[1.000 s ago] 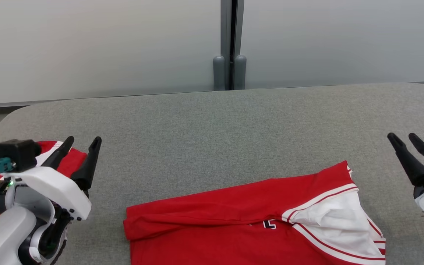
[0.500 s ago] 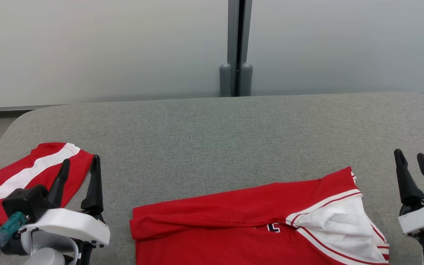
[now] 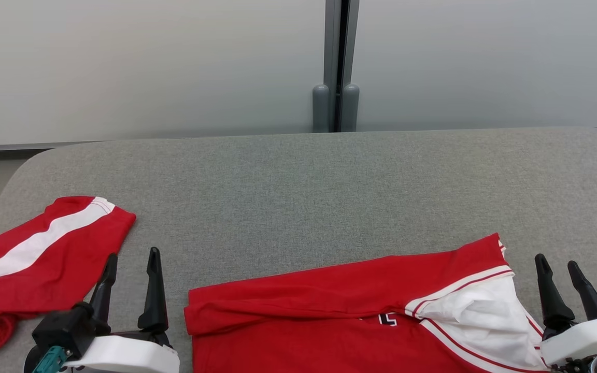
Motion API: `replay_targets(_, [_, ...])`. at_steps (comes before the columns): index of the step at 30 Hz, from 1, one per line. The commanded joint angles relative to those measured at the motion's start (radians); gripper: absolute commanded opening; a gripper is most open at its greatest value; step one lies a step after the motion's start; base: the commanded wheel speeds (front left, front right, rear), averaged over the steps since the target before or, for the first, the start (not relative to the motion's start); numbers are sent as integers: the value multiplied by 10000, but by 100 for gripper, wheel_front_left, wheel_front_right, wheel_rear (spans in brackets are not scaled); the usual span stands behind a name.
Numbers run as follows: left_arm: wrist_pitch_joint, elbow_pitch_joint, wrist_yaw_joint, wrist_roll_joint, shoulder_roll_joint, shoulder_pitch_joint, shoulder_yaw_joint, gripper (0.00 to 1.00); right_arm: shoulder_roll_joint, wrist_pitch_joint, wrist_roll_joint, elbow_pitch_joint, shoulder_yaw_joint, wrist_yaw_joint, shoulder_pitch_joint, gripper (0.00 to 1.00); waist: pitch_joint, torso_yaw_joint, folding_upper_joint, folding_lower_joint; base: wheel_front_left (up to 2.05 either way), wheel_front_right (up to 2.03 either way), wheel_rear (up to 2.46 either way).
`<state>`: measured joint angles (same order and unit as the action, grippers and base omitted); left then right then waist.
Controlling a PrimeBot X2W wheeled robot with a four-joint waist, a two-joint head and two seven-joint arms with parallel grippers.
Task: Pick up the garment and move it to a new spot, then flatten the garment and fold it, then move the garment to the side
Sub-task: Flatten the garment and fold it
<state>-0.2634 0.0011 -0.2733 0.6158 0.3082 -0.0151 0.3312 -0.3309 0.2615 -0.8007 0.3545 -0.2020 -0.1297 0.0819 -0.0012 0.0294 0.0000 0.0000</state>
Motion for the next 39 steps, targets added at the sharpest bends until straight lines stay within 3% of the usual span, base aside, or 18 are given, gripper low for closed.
replay_targets(1, [-13,100,171,-195,-104,-45,-126,100,-20,-29,185,81,69,-20,1,100,17,-4,0,0,0,0,0])
replay_targets(6, [-13,296,531,-602,-476,17,-408,100,-10,-527,870,639,230,-20,279,100,53,-24,0,0,0,0,0])
replay_targets(11, [-13,508,811,-841,-734,95,-552,100,290,-1838,1084,1554,30,-18,740,100,123,-56,0,0,0,0,0])
replay_targets(23, [-14,948,1238,-1160,-1009,415,-603,100,818,-4675,615,4323,299,-20,2301,100,235,249,0,0,0,0,0])
replay_targets(33, [-14,1134,1355,-1217,-1061,494,-525,100,1222,-6465,-432,4765,-380,-25,2069,100,303,520,0,0,0,0,0])
replay_targets(34, [-14,1152,1367,-1212,-1059,510,-525,100,1229,-6486,-529,4631,-472,-29,2028,92,309,525,0,0,0,0,0])
replay_targets(35, [-14,1173,1372,-1203,-1057,524,-524,100,1210,-6475,-627,4499,-544,-42,1997,46,317,527,0,0,0,0,0])
replay_targets(37, [-14,1213,1392,-1181,-1062,556,-521,100,1073,-6270,-753,4229,-657,-45,1984,0,324,521,0,0,0,0,0])
replay_targets(39, [-14,1249,1391,-1167,-1078,582,-505,100,883,-6052,-847,4020,-720,-29,1998,0,322,503,0,0,0,0,0])
